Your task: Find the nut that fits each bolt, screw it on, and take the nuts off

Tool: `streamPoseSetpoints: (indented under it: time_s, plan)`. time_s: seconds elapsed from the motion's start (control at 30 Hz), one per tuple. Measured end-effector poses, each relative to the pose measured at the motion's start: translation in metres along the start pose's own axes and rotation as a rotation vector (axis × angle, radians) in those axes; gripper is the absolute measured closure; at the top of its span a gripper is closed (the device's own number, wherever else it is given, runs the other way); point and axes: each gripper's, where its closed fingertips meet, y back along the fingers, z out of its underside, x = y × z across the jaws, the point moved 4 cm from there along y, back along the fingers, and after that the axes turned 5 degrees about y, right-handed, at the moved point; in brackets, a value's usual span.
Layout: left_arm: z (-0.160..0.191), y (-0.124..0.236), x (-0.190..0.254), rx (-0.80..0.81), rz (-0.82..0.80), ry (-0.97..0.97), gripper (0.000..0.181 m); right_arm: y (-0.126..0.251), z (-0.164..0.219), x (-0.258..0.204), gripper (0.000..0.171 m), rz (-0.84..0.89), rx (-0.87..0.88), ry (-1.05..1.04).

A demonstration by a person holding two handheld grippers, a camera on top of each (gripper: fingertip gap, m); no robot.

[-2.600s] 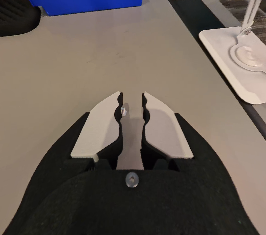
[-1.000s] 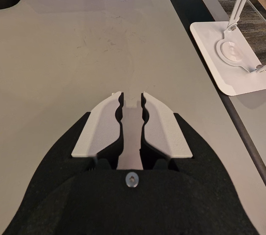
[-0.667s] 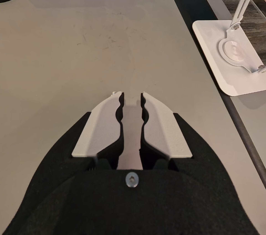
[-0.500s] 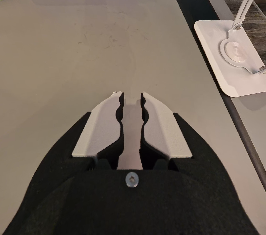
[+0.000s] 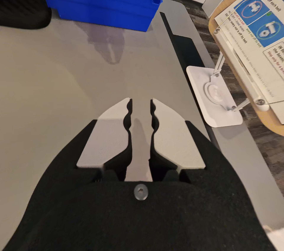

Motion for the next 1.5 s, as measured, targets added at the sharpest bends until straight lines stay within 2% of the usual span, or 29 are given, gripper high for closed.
streamPoseSetpoints:
  time_s: [0.13,0.23,0.3,0.63,0.93,1.13,1.23,1.37,1.5]
  plan:
    - [0.05,-0.075,0.002,-0.336,0.003,-0.049,0.168,0.015,0.001,0.002,0.15,0.007,-0.013,0.014]
    - [0.08,-0.105,0.008,-0.505,0.031,-0.036,0.168,0.014,0.01,0.002,0.15,-0.028,-0.031,-0.022]
    - [0.095,-0.116,0.004,-0.593,-0.027,-0.064,0.168,0.009,0.02,0.0,0.15,-0.054,-0.058,-0.034]
    - [0.127,-0.143,-0.001,-0.739,-0.11,-0.148,0.168,-0.034,0.051,-0.03,0.15,-0.203,-0.211,0.025]
    - [0.144,-0.146,-0.004,-0.841,-0.141,-0.163,0.168,-0.05,0.068,-0.038,0.15,-0.256,-0.225,-0.027]
    - [0.146,-0.148,-0.002,-0.85,-0.134,-0.18,0.168,-0.05,0.072,-0.034,0.15,-0.256,-0.203,-0.075]
    - [0.14,-0.146,0.003,-0.816,-0.077,-0.155,0.166,-0.05,0.073,-0.033,0.149,-0.255,-0.186,-0.096]
    - [0.107,-0.127,0.005,-0.647,0.021,-0.082,0.165,-0.052,0.07,-0.031,0.147,-0.251,-0.154,-0.114]
    - [0.071,-0.097,-0.009,-0.453,-0.026,-0.047,0.166,-0.057,0.059,-0.031,0.147,-0.234,-0.077,-0.15]
